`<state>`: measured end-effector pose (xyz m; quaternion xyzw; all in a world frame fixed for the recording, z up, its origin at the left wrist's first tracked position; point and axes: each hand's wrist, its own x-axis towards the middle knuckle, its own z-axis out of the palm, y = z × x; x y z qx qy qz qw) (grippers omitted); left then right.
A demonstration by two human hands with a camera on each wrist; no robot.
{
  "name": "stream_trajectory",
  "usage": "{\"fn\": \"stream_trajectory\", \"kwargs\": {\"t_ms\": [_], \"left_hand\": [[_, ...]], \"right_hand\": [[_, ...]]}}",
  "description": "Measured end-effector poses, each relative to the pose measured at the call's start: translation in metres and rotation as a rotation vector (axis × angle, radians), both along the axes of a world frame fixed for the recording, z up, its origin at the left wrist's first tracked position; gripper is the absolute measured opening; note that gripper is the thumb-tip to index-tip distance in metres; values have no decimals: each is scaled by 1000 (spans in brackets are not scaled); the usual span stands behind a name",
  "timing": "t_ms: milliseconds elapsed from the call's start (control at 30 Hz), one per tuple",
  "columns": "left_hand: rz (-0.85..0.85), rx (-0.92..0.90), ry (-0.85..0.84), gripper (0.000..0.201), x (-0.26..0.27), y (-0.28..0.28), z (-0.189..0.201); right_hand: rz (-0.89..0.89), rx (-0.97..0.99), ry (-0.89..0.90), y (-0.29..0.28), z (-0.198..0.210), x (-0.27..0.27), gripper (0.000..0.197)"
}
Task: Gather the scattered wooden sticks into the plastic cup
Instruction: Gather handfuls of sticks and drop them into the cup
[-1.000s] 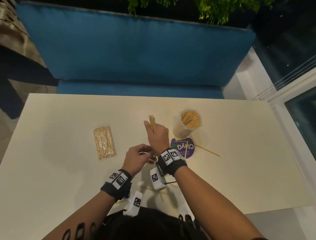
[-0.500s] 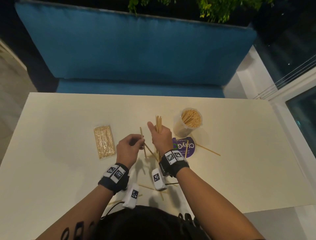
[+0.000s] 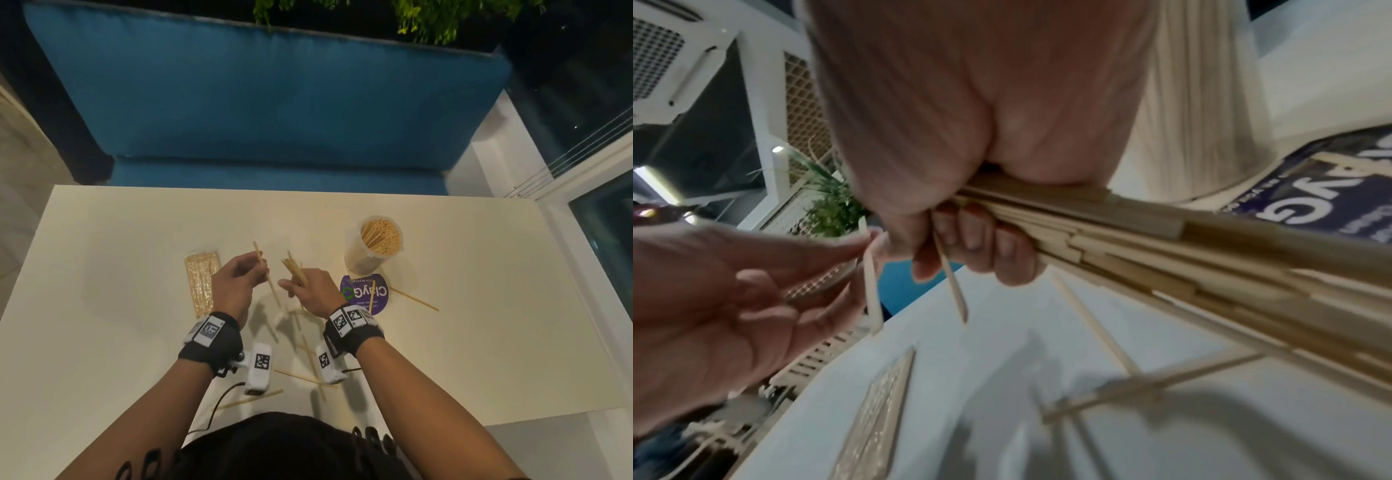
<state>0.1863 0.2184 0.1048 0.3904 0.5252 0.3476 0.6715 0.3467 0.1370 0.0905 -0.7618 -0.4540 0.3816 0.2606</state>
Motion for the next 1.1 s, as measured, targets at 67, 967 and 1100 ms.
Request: {"fn": "stream_trajectory", "kwargs": {"t_ms": [67,967,1100], "left_hand": [[5,-50,21,21,-2,-1,-3],[-254,-840,-86,45,11,-40,-15],[-332,-1022,-323,52,20,-44,11]], "right_hand": [[-106,11,-4,0,-1,0,46],[-691,392,655,22,49,-16,33],[-664,505,641,20,68,-29,43]]}}
